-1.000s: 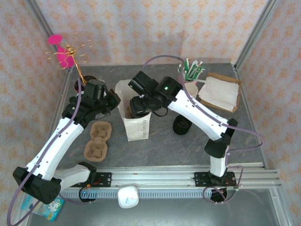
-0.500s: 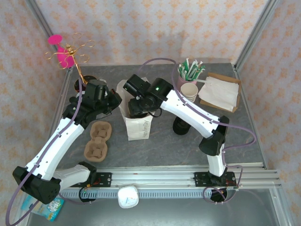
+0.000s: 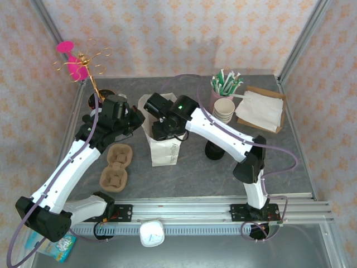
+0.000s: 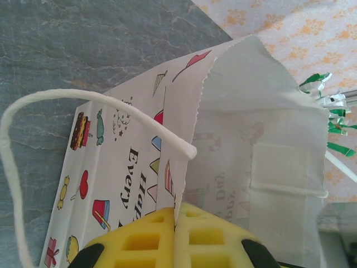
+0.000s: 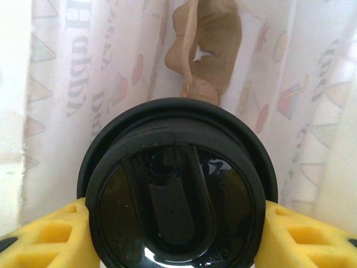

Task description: Pack the takeout coffee

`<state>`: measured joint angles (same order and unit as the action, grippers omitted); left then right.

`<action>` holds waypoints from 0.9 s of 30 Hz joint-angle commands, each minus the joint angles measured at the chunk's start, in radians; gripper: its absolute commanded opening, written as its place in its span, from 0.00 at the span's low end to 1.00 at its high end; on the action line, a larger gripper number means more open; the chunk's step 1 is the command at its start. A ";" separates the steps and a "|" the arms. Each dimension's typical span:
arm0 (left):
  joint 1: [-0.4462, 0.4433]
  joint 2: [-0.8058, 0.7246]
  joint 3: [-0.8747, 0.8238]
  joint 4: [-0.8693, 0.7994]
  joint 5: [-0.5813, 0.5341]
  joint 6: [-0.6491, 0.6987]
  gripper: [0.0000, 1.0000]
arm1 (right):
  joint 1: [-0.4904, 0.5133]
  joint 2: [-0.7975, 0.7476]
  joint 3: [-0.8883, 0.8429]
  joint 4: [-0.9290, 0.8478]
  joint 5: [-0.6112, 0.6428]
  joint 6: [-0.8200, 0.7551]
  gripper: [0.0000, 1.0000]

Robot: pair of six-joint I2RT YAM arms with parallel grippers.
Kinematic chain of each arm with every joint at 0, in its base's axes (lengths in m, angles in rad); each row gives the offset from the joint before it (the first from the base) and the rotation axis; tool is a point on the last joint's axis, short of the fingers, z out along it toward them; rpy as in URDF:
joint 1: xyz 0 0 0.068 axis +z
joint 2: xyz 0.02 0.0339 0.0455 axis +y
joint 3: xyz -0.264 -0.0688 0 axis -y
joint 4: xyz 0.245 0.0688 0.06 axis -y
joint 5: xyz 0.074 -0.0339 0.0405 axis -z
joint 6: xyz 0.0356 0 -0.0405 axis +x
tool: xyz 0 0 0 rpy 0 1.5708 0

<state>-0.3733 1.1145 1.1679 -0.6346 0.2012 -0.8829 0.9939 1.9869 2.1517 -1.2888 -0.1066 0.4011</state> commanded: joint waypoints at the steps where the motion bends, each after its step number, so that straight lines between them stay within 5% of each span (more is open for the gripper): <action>1: -0.006 -0.010 -0.015 -0.006 -0.024 0.029 0.00 | -0.003 0.047 0.039 -0.019 -0.047 -0.026 0.52; 5: -0.006 -0.007 -0.019 0.012 0.001 0.022 0.00 | -0.003 0.074 0.071 -0.020 -0.094 -0.034 0.52; 19: -0.006 -0.017 -0.011 -0.028 -0.070 0.022 0.00 | -0.025 -0.028 -0.059 -0.021 0.046 0.008 0.51; 27: -0.007 -0.009 -0.028 -0.002 -0.041 0.022 0.00 | -0.025 0.041 -0.067 -0.018 -0.016 -0.023 0.51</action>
<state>-0.3798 1.1126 1.1561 -0.6376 0.1761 -0.8814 0.9722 1.9903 2.0819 -1.2671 -0.1207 0.3935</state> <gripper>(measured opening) 0.061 0.578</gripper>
